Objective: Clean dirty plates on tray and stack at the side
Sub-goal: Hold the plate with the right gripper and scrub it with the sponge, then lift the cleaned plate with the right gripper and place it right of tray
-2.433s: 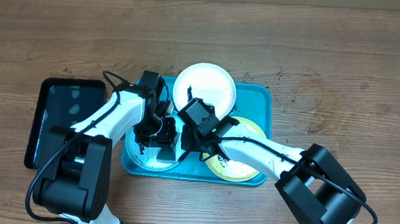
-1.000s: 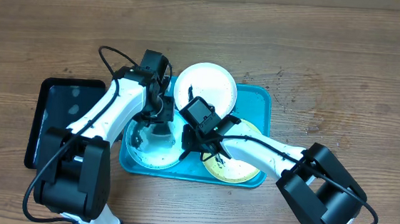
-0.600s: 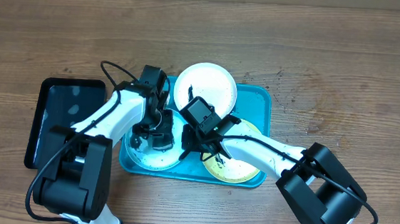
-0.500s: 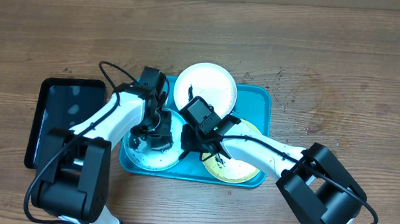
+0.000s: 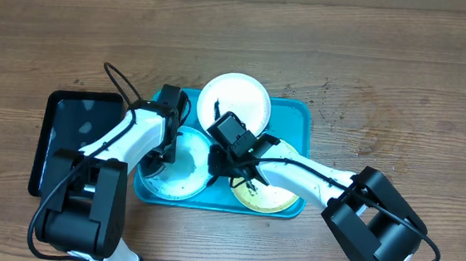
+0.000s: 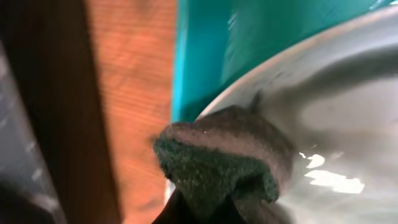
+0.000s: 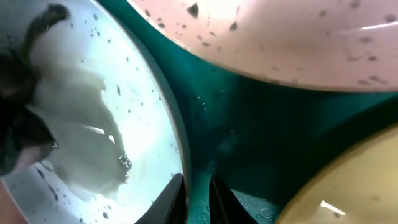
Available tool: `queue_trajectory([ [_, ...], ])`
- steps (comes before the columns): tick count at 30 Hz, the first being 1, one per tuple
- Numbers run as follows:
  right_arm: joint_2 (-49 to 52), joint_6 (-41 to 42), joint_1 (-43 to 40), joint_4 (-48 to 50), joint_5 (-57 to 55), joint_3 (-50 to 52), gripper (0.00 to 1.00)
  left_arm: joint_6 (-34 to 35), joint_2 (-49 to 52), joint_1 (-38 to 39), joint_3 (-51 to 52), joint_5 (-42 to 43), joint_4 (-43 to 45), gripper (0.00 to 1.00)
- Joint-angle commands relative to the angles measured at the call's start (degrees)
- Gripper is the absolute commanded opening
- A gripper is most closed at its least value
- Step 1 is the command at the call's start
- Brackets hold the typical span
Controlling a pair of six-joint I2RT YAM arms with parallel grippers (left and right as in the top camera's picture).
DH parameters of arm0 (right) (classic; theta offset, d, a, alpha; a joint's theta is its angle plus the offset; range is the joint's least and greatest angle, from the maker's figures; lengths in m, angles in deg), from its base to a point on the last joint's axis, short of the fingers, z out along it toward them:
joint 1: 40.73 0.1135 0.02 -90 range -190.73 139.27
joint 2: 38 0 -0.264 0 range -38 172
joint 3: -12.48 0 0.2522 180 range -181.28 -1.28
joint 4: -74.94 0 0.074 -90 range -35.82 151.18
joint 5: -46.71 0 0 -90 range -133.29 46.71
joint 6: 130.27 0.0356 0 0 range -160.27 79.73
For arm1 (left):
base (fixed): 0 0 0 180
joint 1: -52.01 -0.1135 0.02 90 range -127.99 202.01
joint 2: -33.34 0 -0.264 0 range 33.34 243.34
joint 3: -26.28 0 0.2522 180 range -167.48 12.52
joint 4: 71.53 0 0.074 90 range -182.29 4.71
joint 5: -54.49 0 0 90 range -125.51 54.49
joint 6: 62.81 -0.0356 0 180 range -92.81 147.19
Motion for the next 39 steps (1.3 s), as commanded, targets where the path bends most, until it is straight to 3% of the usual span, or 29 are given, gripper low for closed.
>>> queue_trajectory([
  [1, 0.57, -1.84, -0.57, -1.33, -1.66, 0.26, 0.08, 8.04, 1.01, -1.46, -3.67, -12.46, -3.87, 0.04],
  [2, 0.55, -2.19, -0.57, -1.49, -1.68, 0.02, 0.04, 9.51, 0.74, -1.46, -4.92, -11.91, -4.85, 0.04],
  [12, -3.41, -6.91, -0.52, -6.21, -2.69, -5.31, 0.04, 9.77, -8.35, -3.65, -15.04, 11.96, -5.53, 0.04],
  [18, -3.96, -8.50, -0.52, -13.49, -7.45, -12.44, 0.04, 9.01, -14.12, -12.48, -15.63, 12.83, -5.55, 0.04],
  [29, -3.96, -15.67, 0.35, -28.48, -23.47, -27.91, 0.04, 10.49, -12.85, -29.53, -15.45, 22.03, -4.94, 0.04],
  [39, -3.96, -22.29, 9.81, -37.44, -44.87, -34.34, 0.04, 10.29, -6.45, -32.79, -14.82, 21.68, -2.32, 0.04],
])
